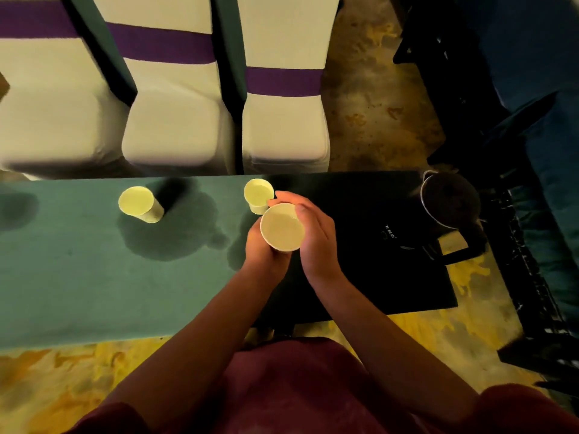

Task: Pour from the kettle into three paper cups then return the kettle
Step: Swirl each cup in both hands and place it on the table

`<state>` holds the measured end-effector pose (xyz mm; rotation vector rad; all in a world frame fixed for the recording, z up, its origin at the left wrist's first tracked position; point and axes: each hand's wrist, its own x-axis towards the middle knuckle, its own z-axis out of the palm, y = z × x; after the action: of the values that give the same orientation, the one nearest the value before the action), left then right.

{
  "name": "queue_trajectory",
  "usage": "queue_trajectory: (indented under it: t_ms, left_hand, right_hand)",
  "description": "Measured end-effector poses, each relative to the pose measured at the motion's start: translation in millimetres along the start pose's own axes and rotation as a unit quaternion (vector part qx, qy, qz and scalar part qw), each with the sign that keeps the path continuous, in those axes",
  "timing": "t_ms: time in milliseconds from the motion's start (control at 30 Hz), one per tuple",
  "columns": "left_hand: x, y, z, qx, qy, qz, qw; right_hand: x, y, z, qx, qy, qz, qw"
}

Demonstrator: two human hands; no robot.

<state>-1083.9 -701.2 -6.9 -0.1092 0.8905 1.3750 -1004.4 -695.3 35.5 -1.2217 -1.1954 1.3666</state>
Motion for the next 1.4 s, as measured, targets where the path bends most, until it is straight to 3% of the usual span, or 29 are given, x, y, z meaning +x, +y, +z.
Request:
queue_trajectory:
  t_ms: [133, 400, 667, 1000, 1200, 1400]
  left_hand:
    - [-27.9, 35.8, -30.3, -0.067, 0.044, -0.013, 0.997]
    - [-81.9, 130.5, -121.0, -0.005, 0.060, -0.037, 0.998]
    - [-102.5, 215.1, -216.7, 0.013, 0.117, 0.006, 0.993]
    - [-72.6, 302.6, -293.9, -0.025, 0.149, 0.085, 0.985]
    - [-32.4, 365.0, -331.8, -0.048, 0.147, 0.074, 0.985]
    - [-8.4, 424.9, -356.0, -0.049, 0.193, 0.064, 0.978]
  right_hand:
    - [-23.9, 2.8, 48.7, 0.024, -0.028, 0.009, 0.999]
    - [-79.0, 24.3, 164.2, 0.021, -0.042, 0.004, 0.999]
    - [-111.0, 38.6, 278.7, -0.018, -0.090, 0.015, 0.996]
    - [-87.5, 76.3, 403.0, -0.027, -0.149, -0.003, 0.988]
    - [-55.1, 92.3, 472.6, -0.056, -0.154, -0.018, 0.986]
    - [-25.8, 108.5, 539.8, -0.060, -0.158, -0.009, 0.986]
